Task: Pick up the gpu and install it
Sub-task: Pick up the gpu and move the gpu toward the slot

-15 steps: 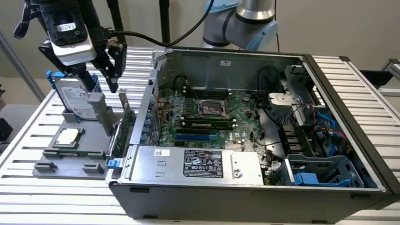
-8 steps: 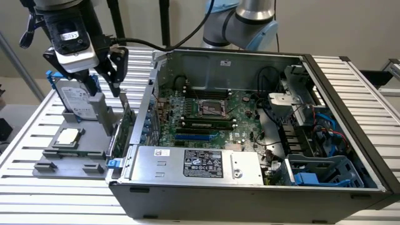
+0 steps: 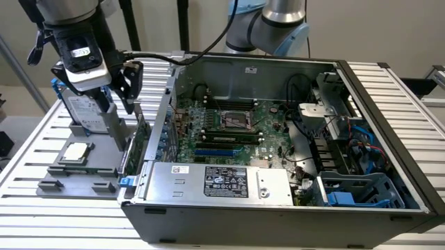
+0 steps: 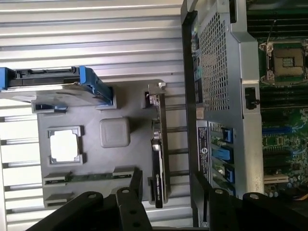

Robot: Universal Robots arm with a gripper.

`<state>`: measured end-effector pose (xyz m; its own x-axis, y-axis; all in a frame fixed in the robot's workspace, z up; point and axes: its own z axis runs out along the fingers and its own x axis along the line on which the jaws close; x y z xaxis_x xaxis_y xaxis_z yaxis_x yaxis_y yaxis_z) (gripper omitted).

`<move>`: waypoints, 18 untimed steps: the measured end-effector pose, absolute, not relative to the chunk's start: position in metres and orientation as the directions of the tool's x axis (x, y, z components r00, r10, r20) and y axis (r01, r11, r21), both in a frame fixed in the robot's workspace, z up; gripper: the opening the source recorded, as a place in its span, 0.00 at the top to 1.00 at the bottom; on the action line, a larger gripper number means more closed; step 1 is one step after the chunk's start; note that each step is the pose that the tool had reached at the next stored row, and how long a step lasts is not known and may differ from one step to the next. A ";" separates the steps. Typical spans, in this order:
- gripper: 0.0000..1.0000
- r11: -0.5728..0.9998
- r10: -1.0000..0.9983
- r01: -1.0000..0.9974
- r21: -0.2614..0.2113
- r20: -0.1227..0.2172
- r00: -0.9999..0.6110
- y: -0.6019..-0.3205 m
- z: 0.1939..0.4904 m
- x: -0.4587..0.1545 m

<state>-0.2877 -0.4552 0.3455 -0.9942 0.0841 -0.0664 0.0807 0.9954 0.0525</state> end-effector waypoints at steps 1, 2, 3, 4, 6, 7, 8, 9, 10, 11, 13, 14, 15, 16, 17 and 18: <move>0.00 0.995 0.084 0.081 0.052 -0.066 -0.994 -0.455 0.344 -0.288; 0.00 0.995 0.084 0.081 0.052 -0.066 -0.994 -0.456 0.342 -0.288; 0.00 0.995 0.084 0.080 0.053 -0.066 -0.994 -0.456 0.340 -0.288; 0.00 0.995 0.083 0.080 0.052 -0.066 -0.994 -0.457 0.338 -0.288; 0.00 0.996 0.080 0.076 0.052 -0.066 -0.995 -0.458 0.335 -0.288; 0.00 0.996 0.078 0.075 0.052 -0.066 -0.995 -0.459 0.333 -0.288; 0.00 0.996 0.077 0.073 0.052 -0.066 -0.995 -0.460 0.331 -0.288; 0.00 0.996 0.075 0.072 0.052 -0.066 -0.995 -0.461 0.329 -0.288; 0.00 0.996 0.073 0.070 0.052 -0.066 -0.995 -0.462 0.327 -0.288; 0.00 0.996 0.072 0.069 0.052 -0.065 -0.995 -0.462 0.325 -0.288; 0.00 0.996 0.070 0.067 0.052 -0.065 -0.995 -0.463 0.322 -0.288; 0.00 0.996 0.069 0.066 0.052 -0.065 -0.995 -0.463 0.320 -0.288; 0.00 0.996 0.069 0.065 0.052 -0.065 -0.995 -0.464 0.318 -0.288; 0.00 0.997 0.068 0.065 0.052 -0.065 -0.996 -0.464 0.316 -0.288; 0.00 0.997 0.067 0.064 0.052 -0.065 -0.996 -0.464 0.314 -0.288; 0.00 0.997 0.067 0.064 0.052 -0.066 -0.996 -0.465 0.313 -0.288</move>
